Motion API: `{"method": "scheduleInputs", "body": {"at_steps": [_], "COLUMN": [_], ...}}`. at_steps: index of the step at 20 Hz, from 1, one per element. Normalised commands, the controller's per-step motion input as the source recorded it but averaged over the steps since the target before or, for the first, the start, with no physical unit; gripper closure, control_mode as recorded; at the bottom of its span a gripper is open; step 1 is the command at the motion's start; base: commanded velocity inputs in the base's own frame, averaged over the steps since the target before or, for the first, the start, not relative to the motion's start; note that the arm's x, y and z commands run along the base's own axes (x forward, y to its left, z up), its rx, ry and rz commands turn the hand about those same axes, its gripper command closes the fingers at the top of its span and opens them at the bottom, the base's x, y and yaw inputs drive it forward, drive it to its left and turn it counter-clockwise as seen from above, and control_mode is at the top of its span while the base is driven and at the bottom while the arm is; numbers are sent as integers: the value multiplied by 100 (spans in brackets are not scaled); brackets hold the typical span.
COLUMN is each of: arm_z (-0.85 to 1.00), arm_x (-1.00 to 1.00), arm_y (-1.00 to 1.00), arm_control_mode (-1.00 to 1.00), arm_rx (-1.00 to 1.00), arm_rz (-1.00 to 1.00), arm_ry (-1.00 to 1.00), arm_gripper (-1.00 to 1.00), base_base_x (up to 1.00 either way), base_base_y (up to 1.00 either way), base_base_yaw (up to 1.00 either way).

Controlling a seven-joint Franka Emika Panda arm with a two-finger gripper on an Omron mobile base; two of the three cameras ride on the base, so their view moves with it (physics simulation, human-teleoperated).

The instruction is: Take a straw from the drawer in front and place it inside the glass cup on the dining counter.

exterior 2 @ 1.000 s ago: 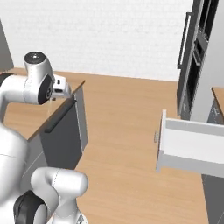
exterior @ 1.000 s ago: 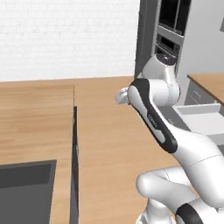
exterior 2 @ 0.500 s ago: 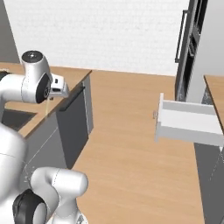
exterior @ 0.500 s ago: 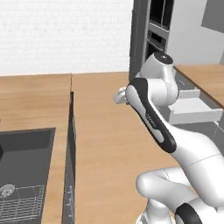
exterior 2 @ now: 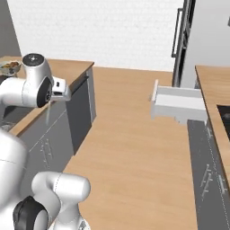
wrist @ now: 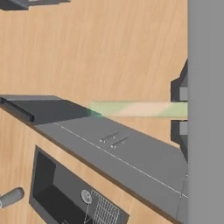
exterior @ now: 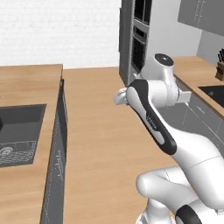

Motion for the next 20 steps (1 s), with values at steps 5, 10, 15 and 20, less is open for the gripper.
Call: {"method": "scheduleInputs", "body": {"at_steps": [5, 10, 15, 20], "arm_z": [0, 0, 0, 0], "arm_x": [0, 0, 0, 0], "arm_y": [0, 0, 0, 0], "arm_control_mode": [100, 100, 100, 100], "arm_rx": [0, 0, 0, 0], "arm_rz": [0, 0, 0, 0], "arm_ry": [0, 0, 0, 0], "arm_gripper": [100, 100, 100, 100], "base_base_x": [-100, -100, -100, -100], "base_base_y": [-20, -2, 0, 0], "base_base_yaw": [-5, -7, -8, -7]}}
